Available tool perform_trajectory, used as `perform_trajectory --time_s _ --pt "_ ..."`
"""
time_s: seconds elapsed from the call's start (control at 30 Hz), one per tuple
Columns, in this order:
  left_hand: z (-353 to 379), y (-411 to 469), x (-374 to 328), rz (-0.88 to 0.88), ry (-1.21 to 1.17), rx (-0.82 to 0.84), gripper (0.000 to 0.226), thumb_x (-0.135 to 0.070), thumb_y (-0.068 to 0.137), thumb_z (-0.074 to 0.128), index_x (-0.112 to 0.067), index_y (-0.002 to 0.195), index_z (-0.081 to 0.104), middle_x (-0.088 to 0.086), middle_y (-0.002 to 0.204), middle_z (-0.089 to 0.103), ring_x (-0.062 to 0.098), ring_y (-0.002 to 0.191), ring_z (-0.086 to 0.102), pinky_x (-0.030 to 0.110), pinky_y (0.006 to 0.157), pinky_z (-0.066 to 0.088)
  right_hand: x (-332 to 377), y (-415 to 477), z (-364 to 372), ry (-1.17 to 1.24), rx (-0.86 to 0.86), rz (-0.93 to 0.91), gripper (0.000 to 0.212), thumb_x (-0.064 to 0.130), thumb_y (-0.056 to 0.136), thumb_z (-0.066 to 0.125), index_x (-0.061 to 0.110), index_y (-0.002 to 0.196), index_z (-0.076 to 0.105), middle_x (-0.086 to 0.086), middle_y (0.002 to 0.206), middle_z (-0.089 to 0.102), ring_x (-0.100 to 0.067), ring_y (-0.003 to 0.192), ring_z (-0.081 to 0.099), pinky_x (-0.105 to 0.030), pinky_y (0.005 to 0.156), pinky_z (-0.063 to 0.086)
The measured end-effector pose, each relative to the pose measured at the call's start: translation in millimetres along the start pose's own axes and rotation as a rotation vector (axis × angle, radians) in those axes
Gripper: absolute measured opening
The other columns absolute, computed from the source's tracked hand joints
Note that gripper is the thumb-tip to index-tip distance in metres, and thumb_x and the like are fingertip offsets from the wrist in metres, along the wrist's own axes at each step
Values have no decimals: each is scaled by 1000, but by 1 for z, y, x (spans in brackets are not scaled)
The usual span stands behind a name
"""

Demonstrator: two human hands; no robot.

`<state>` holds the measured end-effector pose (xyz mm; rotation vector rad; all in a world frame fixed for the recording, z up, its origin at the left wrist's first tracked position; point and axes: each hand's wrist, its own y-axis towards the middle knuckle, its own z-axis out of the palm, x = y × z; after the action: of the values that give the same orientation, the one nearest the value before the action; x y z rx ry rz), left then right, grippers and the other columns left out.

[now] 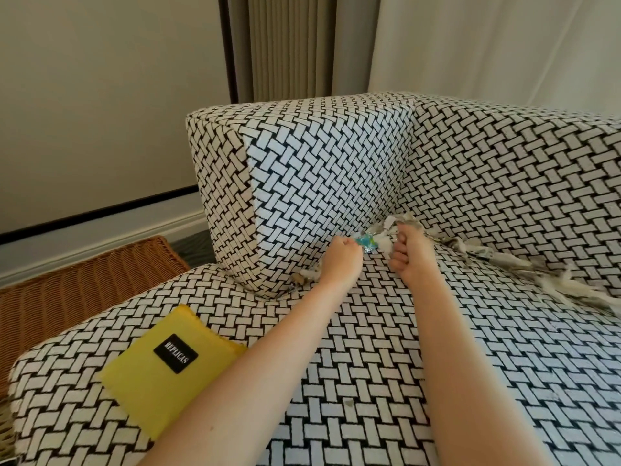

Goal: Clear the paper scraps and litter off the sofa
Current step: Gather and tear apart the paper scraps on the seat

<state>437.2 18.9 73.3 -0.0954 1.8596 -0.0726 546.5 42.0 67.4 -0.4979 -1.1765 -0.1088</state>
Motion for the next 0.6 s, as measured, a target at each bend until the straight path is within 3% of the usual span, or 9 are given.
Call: perform_trajectory --time_s 0.07,0.23,0.33,0.4,0.53,0.6 --pt "2 6 0 33 38 10 20 -17 100 31 -11 106 49 -4 70 41 7 54 33 18 47 26 1 4 -3 -336 -148 -145 26 25 93 48 16 68 50 4 56 42 -8 45 33 -20 40 28" --pt "6 18 5 61 68 -29 15 -21 98 40 -15 106 52 -7 71 47 6 49 35 17 42 27 -2 15 -11 -750 -134 -314 20 18 92 50 11 103 65 2 73 55 -9 53 41 -21 47 32" --pt "8 19 7 55 9 -60 13 -20 97 42 -15 96 53 -7 68 46 6 50 36 18 44 29 -5 16 -9 -1114 -175 -381 16 20 87 58 15 99 68 -2 82 60 -18 72 53 -23 55 36" --pt "6 20 7 13 -70 -33 16 -20 97 41 -17 86 52 -4 65 44 8 50 35 19 45 30 -6 15 -7 -1198 -191 -331 12 21 87 59 13 93 66 -2 78 59 -19 72 52 -22 51 32" --pt "-6 15 -1 -212 -447 87 18 -11 96 38 -8 95 55 -2 63 39 7 48 30 14 33 28 -3 10 -4 -1183 -179 -260 17 19 89 52 9 75 55 0 63 46 -15 59 43 -24 48 28" --pt "-14 7 -5 -329 -631 127 23 -8 96 35 -6 85 55 1 64 43 7 50 36 13 35 35 2 2 -1 -1082 -137 -229 18 14 92 42 6 81 54 -1 65 43 -15 59 41 -24 50 31"
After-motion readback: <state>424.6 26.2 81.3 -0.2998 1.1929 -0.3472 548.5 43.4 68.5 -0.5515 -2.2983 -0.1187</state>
